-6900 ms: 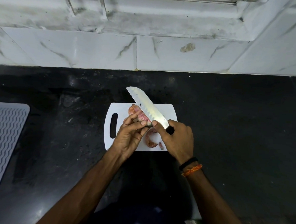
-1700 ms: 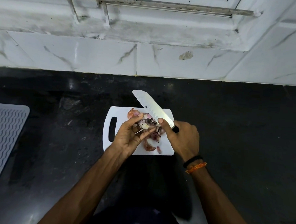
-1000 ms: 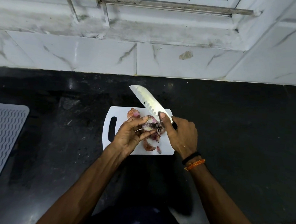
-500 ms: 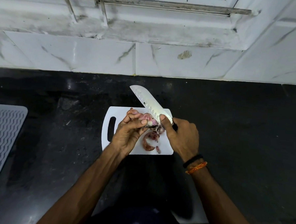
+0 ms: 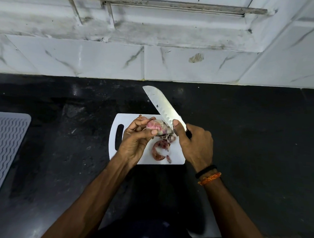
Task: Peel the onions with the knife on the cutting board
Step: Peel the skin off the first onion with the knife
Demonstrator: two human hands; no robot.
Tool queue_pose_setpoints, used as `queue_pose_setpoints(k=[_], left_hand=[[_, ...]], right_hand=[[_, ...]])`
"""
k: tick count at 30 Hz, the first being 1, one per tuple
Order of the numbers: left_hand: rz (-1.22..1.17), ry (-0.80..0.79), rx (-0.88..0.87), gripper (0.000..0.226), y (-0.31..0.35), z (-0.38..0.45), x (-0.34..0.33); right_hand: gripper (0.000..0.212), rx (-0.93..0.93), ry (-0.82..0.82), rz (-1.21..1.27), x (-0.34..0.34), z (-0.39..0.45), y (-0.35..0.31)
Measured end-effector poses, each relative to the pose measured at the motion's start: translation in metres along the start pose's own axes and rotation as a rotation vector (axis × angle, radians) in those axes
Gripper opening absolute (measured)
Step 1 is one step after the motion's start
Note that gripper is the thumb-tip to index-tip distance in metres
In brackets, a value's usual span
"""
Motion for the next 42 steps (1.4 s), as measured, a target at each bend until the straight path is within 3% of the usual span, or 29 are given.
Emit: queue_pose_setpoints(k=[5, 15, 23, 26, 32, 37, 42], left_hand=[[0.004, -0.017, -0.023, 0.066, 0.003, 0.000, 0.000], [-0.013, -0.030, -0.003, 0.047, 0.001, 0.000, -0.002], [0.004, 0.033, 0.073, 0.065, -0.008, -0.002, 0.007], [0.009, 0.026, 0.065, 0.057, -0.007, -0.003, 0.007], [-0.001, 0.053, 0.074, 0.023, -0.009, -0.006, 0.006], [-0.060, 0.096, 0.086, 0.050, -0.011, -0.001, 0.014], [-0.061, 0.070, 0.093, 0.077, -0.009, -0.001, 0.007]], right_hand=[[0.069, 0.008, -0.016, -0.093, -0.004, -0.001, 0.001], [0.061, 0.056, -0.016, -0.041, -0.003, 0.002, -0.003], [0.066, 0.140, -0.034, -0.071, -0.006, 0.002, -0.009], [0.072, 0.124, -0.033, -0.092, -0.005, 0.002, -0.012], [0.064, 0.112, -0.057, -0.116, -0.005, 0.006, -0.012], [0.058, 0.174, -0.165, 0.095, -0.014, -0.002, -0.021], [0.064, 0.029, -0.048, 0.106, -0.002, 0.006, -0.001]])
Point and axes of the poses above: each hand's wrist, its own z-axis towards the middle knuckle, its own x-axis out of the back of the hand, y = z × x, the point moved 10 cm from there along z, towards the middle knuckle, and after that the axes turned 7 degrees about x, right-handed, at the moved point
